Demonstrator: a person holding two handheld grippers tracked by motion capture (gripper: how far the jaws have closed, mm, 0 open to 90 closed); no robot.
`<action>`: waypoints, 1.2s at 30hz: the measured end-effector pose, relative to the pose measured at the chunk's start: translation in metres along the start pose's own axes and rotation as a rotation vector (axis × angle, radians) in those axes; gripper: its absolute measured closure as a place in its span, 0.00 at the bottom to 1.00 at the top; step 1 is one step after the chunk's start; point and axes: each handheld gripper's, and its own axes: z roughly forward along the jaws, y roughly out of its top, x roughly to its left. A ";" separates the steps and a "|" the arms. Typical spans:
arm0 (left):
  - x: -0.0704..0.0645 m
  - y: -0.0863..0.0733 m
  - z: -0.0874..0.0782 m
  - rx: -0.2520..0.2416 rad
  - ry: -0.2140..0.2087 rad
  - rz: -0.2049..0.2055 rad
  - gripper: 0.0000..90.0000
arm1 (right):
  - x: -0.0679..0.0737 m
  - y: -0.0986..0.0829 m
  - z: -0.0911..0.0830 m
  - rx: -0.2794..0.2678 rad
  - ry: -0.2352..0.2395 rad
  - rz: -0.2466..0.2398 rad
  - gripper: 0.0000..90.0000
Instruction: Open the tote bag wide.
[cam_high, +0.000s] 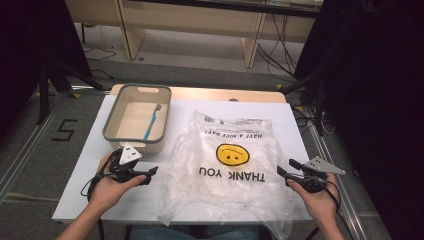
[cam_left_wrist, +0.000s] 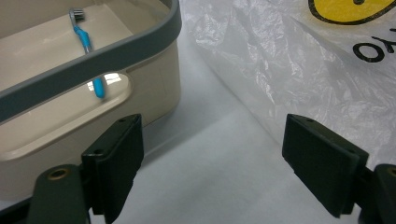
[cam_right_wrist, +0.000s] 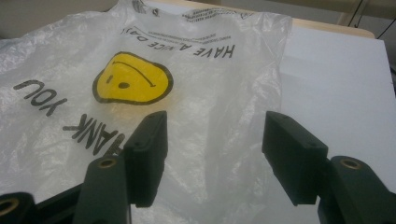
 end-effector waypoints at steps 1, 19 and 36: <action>-0.001 0.000 0.000 -0.003 0.001 -0.001 0.23 | 0.000 0.000 0.000 0.000 0.000 -0.001 0.46; -0.014 0.000 -0.002 0.022 -0.026 0.006 0.24 | 0.001 0.001 0.002 0.041 -0.020 0.002 0.48; -0.050 0.008 -0.004 0.121 -0.148 0.030 0.26 | 0.001 -0.003 -0.007 0.271 -0.027 0.086 0.48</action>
